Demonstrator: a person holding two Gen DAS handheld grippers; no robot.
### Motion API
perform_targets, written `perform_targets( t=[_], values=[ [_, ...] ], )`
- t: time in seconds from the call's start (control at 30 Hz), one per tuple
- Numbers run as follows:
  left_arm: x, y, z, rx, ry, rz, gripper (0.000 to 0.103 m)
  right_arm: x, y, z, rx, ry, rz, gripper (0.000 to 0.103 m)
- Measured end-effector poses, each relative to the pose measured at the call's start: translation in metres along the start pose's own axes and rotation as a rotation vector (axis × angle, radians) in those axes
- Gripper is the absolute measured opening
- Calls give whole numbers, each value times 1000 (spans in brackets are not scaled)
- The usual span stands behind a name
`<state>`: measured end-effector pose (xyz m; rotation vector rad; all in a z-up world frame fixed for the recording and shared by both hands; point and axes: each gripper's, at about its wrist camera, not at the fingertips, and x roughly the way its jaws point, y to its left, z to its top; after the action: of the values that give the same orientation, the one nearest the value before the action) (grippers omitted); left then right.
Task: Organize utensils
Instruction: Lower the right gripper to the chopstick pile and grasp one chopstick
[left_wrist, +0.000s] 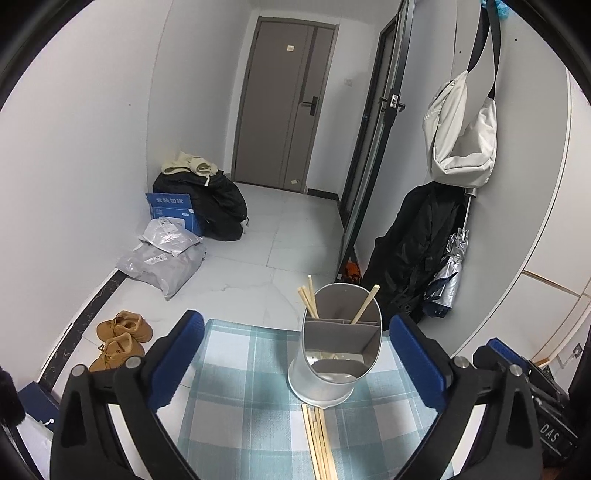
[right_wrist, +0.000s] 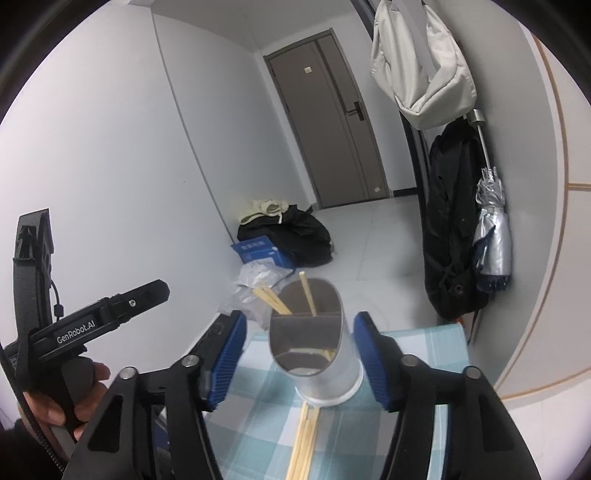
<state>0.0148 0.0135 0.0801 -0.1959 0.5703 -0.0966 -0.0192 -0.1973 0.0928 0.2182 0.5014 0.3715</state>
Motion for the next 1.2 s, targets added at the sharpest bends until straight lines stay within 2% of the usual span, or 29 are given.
perform_targets(
  t=[0.23,0.47,0.77,0.9,1.2],
  values=[
    [-5,4,-21,-7,1,-2,102,-3,2,-24,-5,12,-6,70],
    [-4,9,-41,-4,-26,19,102,5,1,-48,-27,45,-50,74],
    [33,23,-73,-46,61,46,102,25,-8,-76,-32,153,-75,75],
    [45,29,-80,-59,97,31,102,39,-11,-88,-41,213,-80,75],
    [70,51,-87,-105,194,44,102,86,-18,-116,-45,394,-142,75]
  ],
)
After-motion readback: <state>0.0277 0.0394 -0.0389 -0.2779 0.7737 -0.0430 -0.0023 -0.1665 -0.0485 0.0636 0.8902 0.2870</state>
